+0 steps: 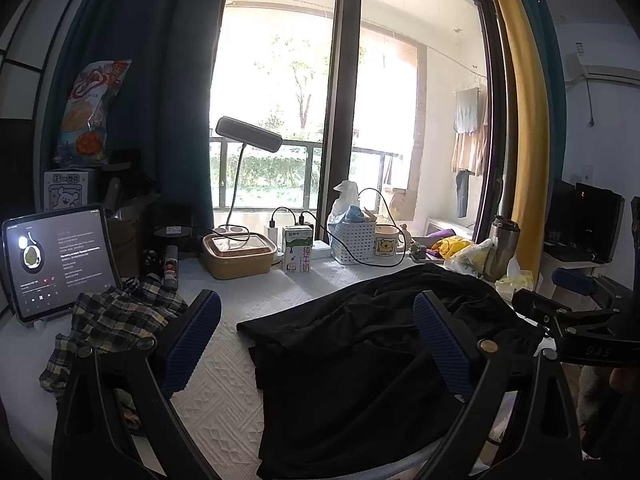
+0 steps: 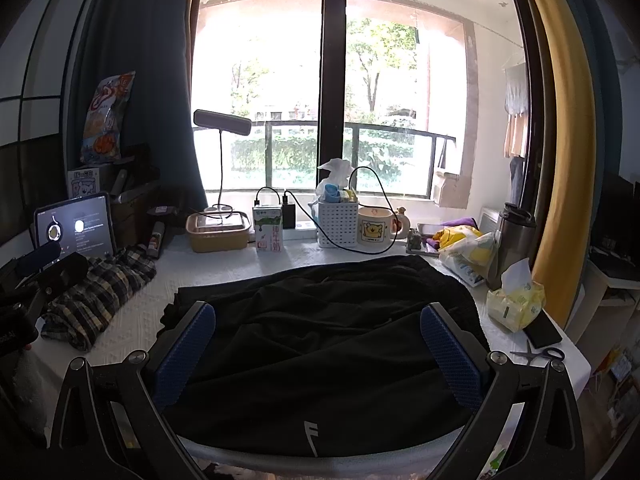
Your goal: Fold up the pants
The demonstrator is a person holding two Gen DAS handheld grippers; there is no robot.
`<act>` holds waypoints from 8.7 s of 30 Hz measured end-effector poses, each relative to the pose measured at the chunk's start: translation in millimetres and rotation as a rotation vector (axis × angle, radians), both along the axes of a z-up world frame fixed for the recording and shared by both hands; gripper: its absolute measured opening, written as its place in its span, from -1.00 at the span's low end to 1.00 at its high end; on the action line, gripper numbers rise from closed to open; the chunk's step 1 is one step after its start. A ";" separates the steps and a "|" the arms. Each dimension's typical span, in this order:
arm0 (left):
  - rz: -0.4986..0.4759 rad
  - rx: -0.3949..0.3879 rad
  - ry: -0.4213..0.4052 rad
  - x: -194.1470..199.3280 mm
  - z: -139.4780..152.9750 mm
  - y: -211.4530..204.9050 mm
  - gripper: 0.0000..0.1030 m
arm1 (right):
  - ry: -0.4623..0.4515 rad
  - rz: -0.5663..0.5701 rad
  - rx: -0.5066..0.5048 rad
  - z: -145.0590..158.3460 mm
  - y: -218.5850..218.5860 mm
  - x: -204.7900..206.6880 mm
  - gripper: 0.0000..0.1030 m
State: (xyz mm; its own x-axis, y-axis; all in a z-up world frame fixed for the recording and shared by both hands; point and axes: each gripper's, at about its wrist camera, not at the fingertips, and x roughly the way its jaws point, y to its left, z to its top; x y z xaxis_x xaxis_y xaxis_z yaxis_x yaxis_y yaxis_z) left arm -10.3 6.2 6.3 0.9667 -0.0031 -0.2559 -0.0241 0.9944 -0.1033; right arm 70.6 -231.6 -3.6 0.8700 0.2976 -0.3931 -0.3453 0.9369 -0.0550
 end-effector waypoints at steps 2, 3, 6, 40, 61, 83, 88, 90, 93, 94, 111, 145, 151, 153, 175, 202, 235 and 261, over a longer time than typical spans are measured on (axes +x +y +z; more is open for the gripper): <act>-0.004 0.002 0.005 0.7 -1.2 -1.2 0.87 | 0.005 0.002 0.000 -1.3 0.7 1.6 1.00; -0.005 0.004 0.008 1.5 -1.7 -1.4 0.87 | 0.008 0.005 -0.002 -2.3 1.0 2.8 1.00; -0.010 0.011 0.031 9.4 -5.7 -0.6 0.87 | 0.015 0.008 -0.010 -7.8 -4.0 8.8 1.00; -0.193 0.235 0.740 253.3 -130.4 13.6 0.56 | 0.369 0.137 -0.255 -62.6 -59.8 317.5 1.00; -0.083 0.147 0.626 301.1 -112.1 72.9 -0.93 | 0.623 0.133 -0.321 -125.8 -25.8 458.0 0.02; 0.031 0.314 0.443 380.5 -69.6 82.6 -0.11 | 0.367 -0.130 -0.240 -81.9 -27.4 497.9 -0.33; 0.056 0.293 0.453 365.5 -67.8 93.2 0.47 | 0.392 -0.135 -0.239 -89.8 -34.0 491.0 0.10; 0.068 0.297 0.453 352.5 -64.3 96.2 0.47 | 0.367 -0.129 -0.237 -82.5 -34.4 481.5 0.72; 0.052 0.248 0.470 329.2 -65.1 97.9 0.48 | 0.321 -0.107 -0.241 -70.2 -29.9 462.7 0.87; 0.039 0.229 0.483 323.1 -68.6 96.7 0.49 | 0.308 -0.092 -0.243 -65.3 -28.4 454.4 0.87; 0.157 0.194 0.666 297.8 -134.5 123.8 0.26 | 0.364 0.000 -0.341 -78.5 -55.1 338.2 0.87; -0.052 0.021 0.616 163.1 -131.2 52.8 -0.91 | 0.428 -0.043 -0.098 -115.4 -138.9 189.1 -0.81; 0.025 0.011 0.522 164.4 -93.1 89.0 -0.97 | 0.325 -0.020 -0.090 -73.5 -113.9 164.3 -0.94; 0.056 0.025 0.472 163.4 -75.1 100.2 -0.97 | 0.292 -0.031 -0.085 -58.7 -113.1 155.5 -0.95; -0.219 -0.036 0.522 57.6 -112.9 67.2 0.49 | 0.313 -0.156 -0.086 -88.6 -150.5 125.8 -0.93; -0.186 0.361 0.541 43.5 -135.1 33.7 0.54 | 0.345 -0.237 -0.231 -133.9 -170.0 123.8 0.99; -0.174 0.271 0.488 80.7 -139.2 3.1 -0.90 | 0.098 0.075 -0.703 -150.8 -119.2 117.7 0.45; -0.057 0.015 0.494 146.6 -86.9 64.8 -0.95 | 0.025 0.177 -0.759 -162.5 -91.5 115.8 0.49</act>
